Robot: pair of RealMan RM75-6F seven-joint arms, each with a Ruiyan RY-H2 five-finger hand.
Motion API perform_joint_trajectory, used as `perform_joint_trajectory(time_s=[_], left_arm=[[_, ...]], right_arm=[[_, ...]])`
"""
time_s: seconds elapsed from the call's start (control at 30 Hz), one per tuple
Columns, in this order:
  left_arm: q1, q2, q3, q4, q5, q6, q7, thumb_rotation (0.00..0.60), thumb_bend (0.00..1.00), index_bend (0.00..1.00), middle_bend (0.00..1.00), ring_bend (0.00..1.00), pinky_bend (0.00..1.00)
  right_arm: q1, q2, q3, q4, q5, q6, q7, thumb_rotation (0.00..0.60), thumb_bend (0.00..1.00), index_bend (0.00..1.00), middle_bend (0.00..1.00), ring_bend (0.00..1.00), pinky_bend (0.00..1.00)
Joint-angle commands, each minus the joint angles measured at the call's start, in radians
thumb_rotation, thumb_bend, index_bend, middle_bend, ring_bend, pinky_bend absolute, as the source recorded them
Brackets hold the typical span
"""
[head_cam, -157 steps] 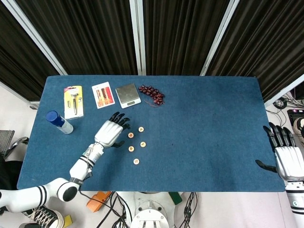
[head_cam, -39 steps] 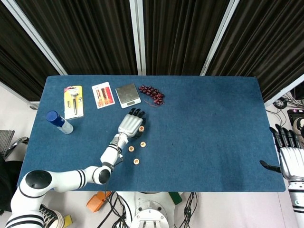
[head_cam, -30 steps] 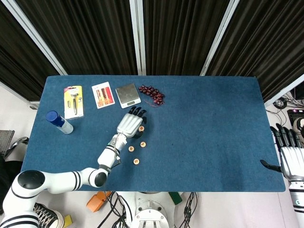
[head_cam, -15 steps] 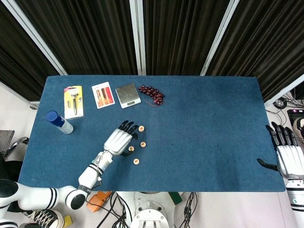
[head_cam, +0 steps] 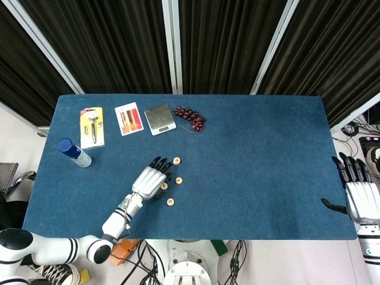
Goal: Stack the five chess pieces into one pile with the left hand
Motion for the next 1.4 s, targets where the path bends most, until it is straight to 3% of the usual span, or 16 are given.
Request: perform_joint_trajectory(time_s=[0.03,0.73,0.93,1.17,1.4], left_arm=[[0.005,-0.006,-0.001,0.01,0.0,-0.007,-0.003,0.6,0.3,0.42,0.09,0.0,0.0],[0.028,-0.018,-0.034,0.054,0.022,-0.03,-0.049,0.6,0.39,0.5,0.09,0.0,0.0],[-0.008,-0.003,-0.117,0.042,-0.007,-0.053,-0.066,0.6,0.38,0.5,0.09,0.0,0.0],[-0.096,-0.038,-0.224,0.103,-0.122,-0.1,0.003,0.6,0.38,0.5,0.09,0.0,0.0],[-0.17,-0.075,-0.271,0.161,-0.251,-0.137,0.087,0.6,0.37,0.5,0.09,0.0,0.0]], right_arm=[[-0.001,0.0,-0.001,0.0,0.001,0.0,0.0,0.6,0.06,0.0,0.02,0.0,0.05],[-0.006,-0.003,-0.006,0.002,-0.003,0.005,0.005,0.6,0.06,0.0,0.02,0.0,0.05],[-0.003,-0.003,-0.005,0.0,-0.01,0.006,0.002,0.6,0.06,0.0,0.02,0.0,0.05],[-0.008,-0.003,-0.007,-0.002,-0.009,0.014,0.005,0.6,0.06,0.0,0.02,0.0,0.05],[-0.017,-0.002,-0.008,0.002,-0.006,0.023,0.012,0.6,0.06,0.0,0.02,0.0,0.05]])
